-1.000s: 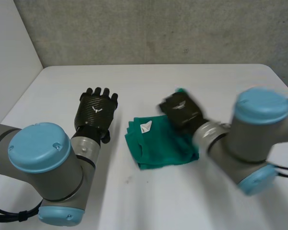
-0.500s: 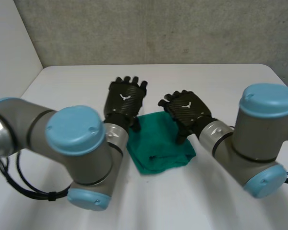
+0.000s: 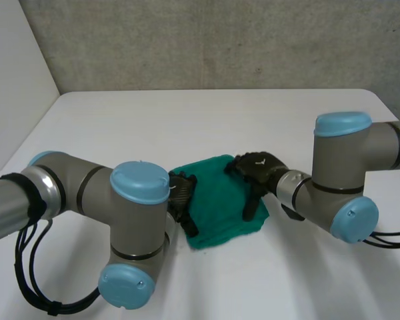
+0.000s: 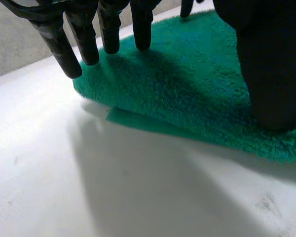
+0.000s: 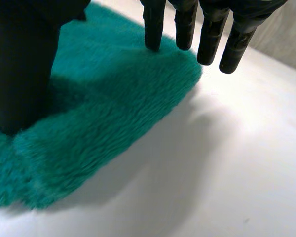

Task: Fold the towel.

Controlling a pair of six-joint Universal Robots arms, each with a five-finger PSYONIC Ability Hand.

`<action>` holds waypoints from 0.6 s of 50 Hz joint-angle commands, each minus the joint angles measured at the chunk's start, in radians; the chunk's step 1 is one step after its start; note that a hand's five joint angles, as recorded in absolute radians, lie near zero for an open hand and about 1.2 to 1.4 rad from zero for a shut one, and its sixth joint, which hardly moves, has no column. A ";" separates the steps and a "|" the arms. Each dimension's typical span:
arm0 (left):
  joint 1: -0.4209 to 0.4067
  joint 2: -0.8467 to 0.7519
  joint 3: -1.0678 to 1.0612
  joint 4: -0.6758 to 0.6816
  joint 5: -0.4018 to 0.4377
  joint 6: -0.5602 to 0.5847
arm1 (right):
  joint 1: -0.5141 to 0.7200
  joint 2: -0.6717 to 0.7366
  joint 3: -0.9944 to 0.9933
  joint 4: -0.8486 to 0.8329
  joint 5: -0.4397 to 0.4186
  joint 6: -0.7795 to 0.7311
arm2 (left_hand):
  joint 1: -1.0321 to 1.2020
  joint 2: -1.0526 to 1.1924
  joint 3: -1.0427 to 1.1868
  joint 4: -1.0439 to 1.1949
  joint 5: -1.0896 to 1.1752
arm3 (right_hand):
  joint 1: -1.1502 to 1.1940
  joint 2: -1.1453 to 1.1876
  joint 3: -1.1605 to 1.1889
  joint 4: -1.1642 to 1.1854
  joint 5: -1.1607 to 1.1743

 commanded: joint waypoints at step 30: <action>0.357 0.579 0.052 -0.216 0.183 -0.074 | -0.146 -0.503 0.025 -0.070 0.357 0.134 | -0.036 -0.032 -0.041 -0.033 -0.044 | -0.025 -0.048 -0.036 -0.052 -0.048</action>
